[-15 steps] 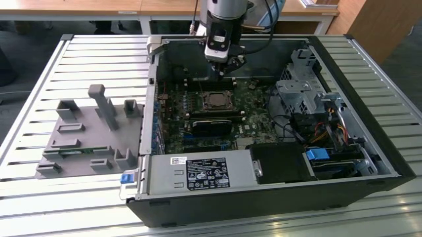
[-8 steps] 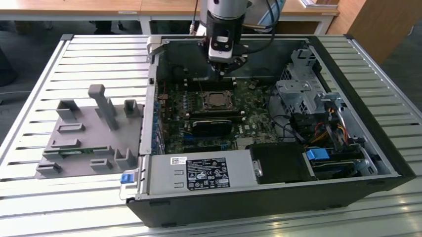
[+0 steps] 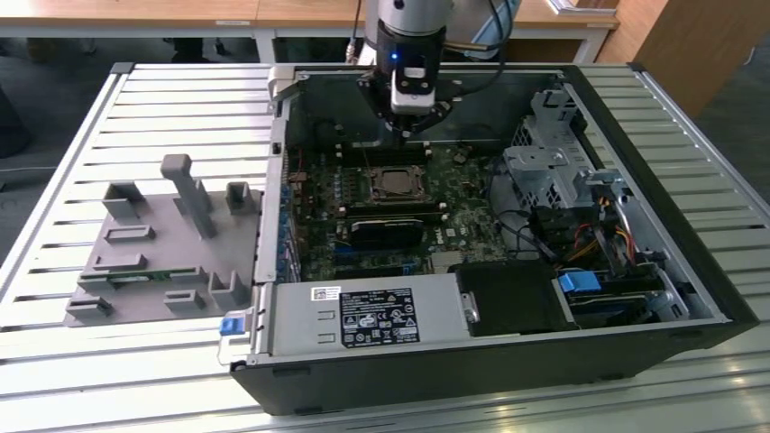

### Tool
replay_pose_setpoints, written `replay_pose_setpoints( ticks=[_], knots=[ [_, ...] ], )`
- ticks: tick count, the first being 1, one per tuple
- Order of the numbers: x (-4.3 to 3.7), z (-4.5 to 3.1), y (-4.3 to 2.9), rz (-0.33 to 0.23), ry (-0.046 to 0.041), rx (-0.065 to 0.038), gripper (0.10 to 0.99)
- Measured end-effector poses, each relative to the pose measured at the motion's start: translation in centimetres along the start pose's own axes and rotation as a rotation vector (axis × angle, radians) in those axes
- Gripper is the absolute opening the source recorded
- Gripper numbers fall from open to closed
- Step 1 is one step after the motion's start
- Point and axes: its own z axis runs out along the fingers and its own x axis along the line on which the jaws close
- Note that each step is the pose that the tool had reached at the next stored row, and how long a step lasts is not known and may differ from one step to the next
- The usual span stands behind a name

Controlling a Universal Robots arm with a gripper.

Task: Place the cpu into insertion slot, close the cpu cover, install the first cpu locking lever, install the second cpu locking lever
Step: 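Install the first cpu locking lever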

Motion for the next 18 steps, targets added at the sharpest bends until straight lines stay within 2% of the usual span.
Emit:
replay_pose_setpoints(
  ticks=[5,11,18],
  knots=[
    [-0.01,0.01,-0.01,-0.057,0.0005,0.000,0.106],
    [0.04,0.01,-0.05,-0.097,0.0001,0.000,0.106],
    [0.04,0.01,-0.05,-0.208,0.0023,0.001,0.106]
  ],
)
